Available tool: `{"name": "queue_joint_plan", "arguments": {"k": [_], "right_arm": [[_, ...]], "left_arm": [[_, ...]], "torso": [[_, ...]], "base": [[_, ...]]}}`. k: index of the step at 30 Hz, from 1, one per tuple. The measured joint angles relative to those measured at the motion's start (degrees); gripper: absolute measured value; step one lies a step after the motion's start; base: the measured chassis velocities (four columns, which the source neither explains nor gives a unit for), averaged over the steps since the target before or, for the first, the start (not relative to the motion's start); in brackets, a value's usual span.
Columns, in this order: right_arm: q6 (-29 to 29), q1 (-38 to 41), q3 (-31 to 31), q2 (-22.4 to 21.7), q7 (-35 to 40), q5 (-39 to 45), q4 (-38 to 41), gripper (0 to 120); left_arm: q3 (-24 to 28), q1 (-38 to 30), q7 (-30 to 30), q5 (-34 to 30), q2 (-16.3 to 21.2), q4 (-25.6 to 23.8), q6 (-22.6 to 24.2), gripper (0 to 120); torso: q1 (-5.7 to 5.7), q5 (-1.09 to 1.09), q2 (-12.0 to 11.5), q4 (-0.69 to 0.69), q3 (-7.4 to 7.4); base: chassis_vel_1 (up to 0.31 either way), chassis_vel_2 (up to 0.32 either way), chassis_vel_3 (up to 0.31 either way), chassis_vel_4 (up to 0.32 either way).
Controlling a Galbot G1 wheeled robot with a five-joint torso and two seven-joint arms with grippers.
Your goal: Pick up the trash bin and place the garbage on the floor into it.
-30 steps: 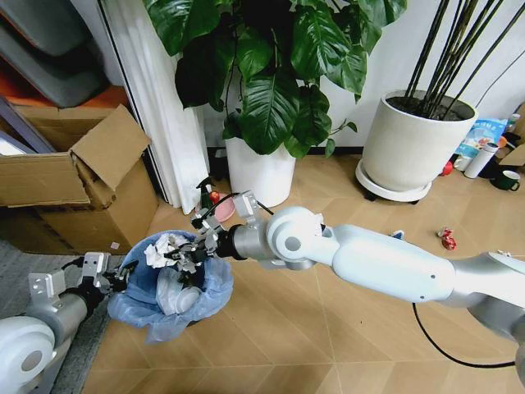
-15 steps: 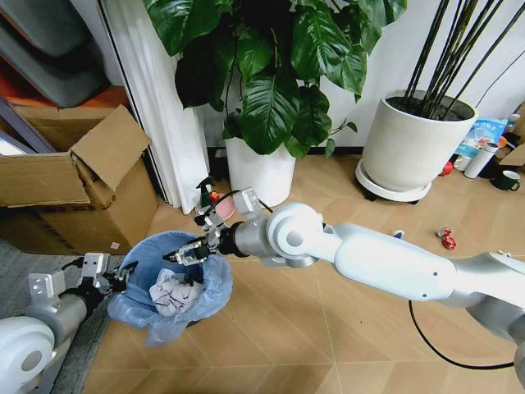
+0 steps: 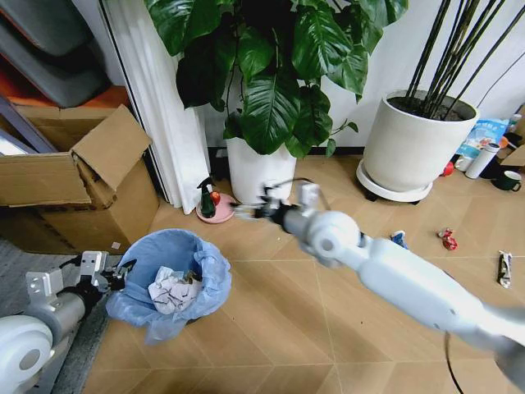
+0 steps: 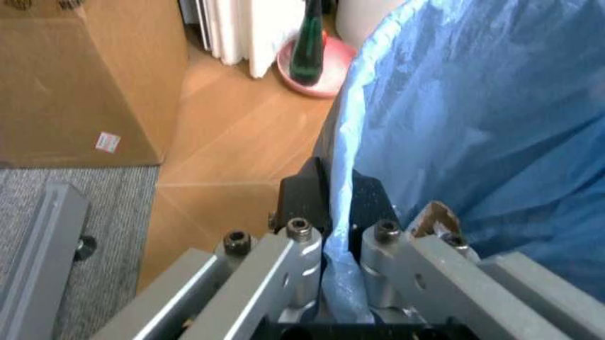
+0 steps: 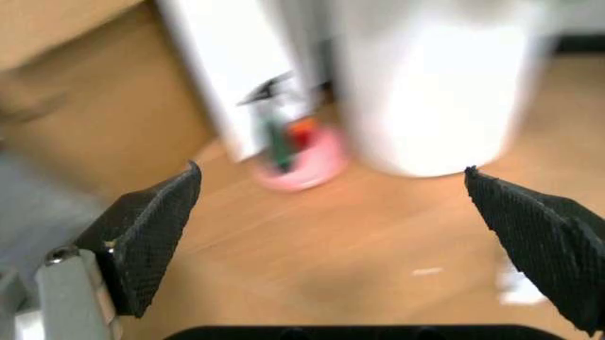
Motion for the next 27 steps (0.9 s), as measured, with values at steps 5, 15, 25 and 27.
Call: {"name": "queue_joint_plan", "arguments": {"k": [5,15,25,27], "right_arm": [[3.0,-15.2,14.2,-1.1,-2.9,-7.3,0.9,100],[13.9,-42.5,39.2,2.1,-6.7,-17.9,2.4,100],[16.7,-50.0,48.2,7.4,-9.6,-20.6,3.2,100],[16.9,-50.6,48.4,7.4,-10.1,-20.6,2.9,100]], "left_arm": [[0.1,-0.7,0.3,0.2,-0.8,0.1,-0.1,0],[0.5,-1.6,1.9,2.3,-3.3,0.9,-0.8,0],[0.4,-1.6,2.5,3.4,-5.3,2.7,-1.5,0],[0.4,-1.6,2.6,3.5,-5.3,2.9,-1.5,0]], "torso": [[0.0,0.06,0.0,-0.02,0.01],[0.0,0.0,0.0,-0.01,0.0],[0.0,-0.02,0.0,0.0,0.01],[0.0,-0.03,0.0,0.0,0.01]], "base": [[0.0,0.0,0.0,0.0],[0.0,0.0,0.0,0.0],[0.0,0.0,0.0,0.0],[0.0,0.0,0.0,0.0]]}}
